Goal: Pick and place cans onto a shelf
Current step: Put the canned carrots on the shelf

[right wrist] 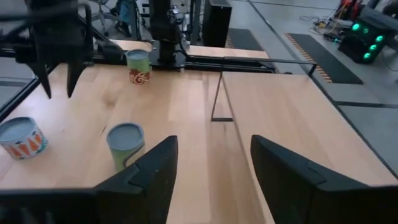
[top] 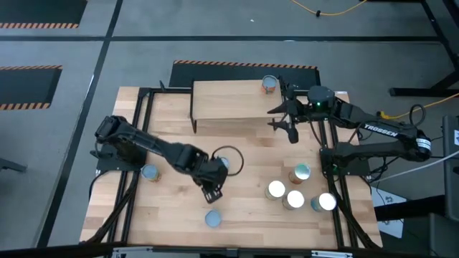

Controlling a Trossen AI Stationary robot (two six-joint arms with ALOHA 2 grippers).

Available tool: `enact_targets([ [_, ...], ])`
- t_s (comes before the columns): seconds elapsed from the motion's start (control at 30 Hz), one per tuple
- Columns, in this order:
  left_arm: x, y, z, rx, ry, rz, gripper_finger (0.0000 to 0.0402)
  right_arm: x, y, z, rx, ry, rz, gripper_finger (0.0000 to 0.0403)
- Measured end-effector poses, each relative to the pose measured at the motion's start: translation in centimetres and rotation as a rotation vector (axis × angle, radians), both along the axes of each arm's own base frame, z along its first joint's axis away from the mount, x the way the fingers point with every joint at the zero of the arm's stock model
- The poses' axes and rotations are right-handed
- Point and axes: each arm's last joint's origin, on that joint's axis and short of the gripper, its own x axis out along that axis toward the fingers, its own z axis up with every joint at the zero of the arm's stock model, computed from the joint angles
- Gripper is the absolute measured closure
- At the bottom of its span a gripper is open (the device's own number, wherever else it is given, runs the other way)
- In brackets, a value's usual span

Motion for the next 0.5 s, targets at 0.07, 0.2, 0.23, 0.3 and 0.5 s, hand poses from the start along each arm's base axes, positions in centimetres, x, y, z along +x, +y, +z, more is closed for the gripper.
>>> enact_targets([
  [0.07, -0.1, -0.8, -0.8, -0.042, -0.007, 0.005, 0.0284, 0.1, 0.3, 0.0, 0.007, 0.006, 0.011, 0.0195],
  [0.2, -0.4, -2.2, -2.0, -0.072, -0.025, 0.014, 0.0282, 0.1, 0.7, -0.2, 0.017, 0.026, 0.033, 0.0195],
  [0.23, -0.6, -2.5, -2.1, -0.074, -0.023, 0.011, 0.0282, 0.1, 0.9, -0.3, 0.020, 0.033, 0.040, 0.0195],
  [0.3, -0.9, -3.1, -2.5, -0.076, -0.021, 0.011, 0.0282, 0.1, 1.1, -0.5, 0.026, 0.049, 0.050, 0.0195],
  [0.5, -1.9, -4.5, -3.5, -0.059, 0.005, 0.065, 0.0282, 0.2, 1.7, -0.7, 0.035, 0.072, 0.078, 0.0195],
])
